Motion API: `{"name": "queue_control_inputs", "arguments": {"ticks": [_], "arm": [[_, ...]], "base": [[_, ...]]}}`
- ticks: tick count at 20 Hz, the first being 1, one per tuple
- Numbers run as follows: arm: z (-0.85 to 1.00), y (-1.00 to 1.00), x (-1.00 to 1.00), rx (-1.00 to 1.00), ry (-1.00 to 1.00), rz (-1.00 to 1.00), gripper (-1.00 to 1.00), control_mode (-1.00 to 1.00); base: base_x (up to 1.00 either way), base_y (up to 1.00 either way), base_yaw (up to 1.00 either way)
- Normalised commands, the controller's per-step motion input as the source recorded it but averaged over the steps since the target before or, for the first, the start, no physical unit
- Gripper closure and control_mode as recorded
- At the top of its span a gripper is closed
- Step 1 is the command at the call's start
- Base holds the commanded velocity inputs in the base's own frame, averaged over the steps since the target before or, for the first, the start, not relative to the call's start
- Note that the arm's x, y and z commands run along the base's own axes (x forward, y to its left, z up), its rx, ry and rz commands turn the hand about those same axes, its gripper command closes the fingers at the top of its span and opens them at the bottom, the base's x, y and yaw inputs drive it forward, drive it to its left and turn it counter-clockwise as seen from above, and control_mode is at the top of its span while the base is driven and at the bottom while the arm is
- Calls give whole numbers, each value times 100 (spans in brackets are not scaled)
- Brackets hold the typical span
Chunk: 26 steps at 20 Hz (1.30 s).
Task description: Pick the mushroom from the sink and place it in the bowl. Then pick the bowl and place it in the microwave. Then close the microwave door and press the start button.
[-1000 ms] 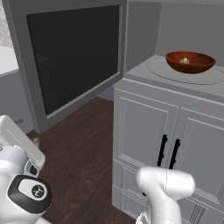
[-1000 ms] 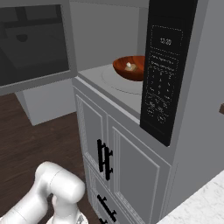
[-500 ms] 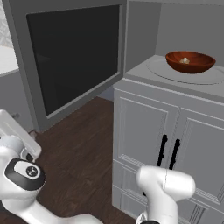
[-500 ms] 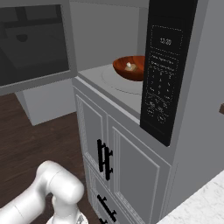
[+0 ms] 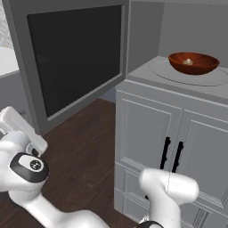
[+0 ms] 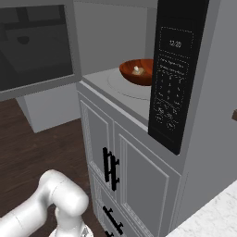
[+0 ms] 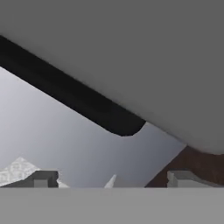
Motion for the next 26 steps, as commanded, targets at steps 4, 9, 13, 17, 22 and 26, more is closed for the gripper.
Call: {"name": "queue_control_inputs", "arguments": {"ticks": [4, 9, 13, 17, 22, 26], "arm": [[12, -63, 0, 16, -16, -10, -100, -100], [11, -58, -5, 18, -12, -4, -100, -100], [20, -76, -24, 21, -14, -1, -100, -100], [33, -88, 0, 26, -13, -3, -100, -100], [45, -86, -7, 28, -11, -3, -100, -100], [48, -97, -22, 30, -16, -3, -100, -100]], "base": [[0, 0, 0], [0, 0, 0], [0, 0, 0], [0, 0, 0], [0, 0, 0], [0, 0, 0]]}}
